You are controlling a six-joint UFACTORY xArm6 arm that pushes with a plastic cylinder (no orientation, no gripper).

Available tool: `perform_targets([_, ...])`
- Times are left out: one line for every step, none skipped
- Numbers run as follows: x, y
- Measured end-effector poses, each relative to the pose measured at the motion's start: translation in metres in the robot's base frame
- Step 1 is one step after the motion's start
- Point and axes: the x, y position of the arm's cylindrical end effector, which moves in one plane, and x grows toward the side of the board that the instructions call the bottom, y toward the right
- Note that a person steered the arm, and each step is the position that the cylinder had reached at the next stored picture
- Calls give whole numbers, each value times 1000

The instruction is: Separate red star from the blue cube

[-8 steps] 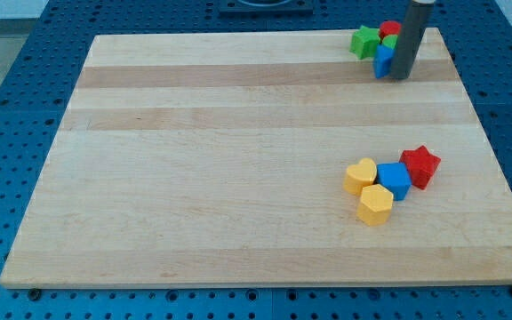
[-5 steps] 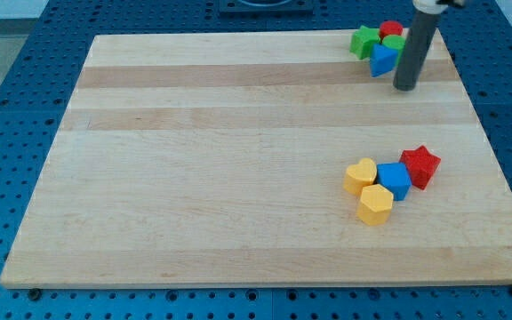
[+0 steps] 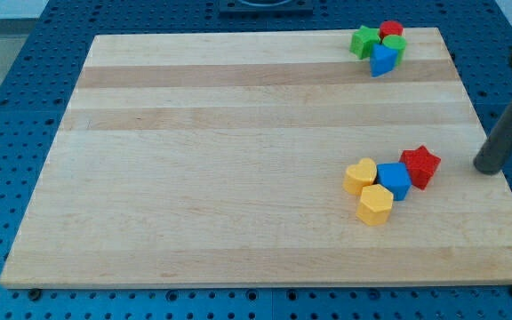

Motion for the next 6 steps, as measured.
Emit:
perform_targets([17, -28])
perform_targets([17, -61])
perform_targets([9, -91])
perform_targets([-6, -109])
perform_targets([-21, -118])
perform_targets([-39, -119])
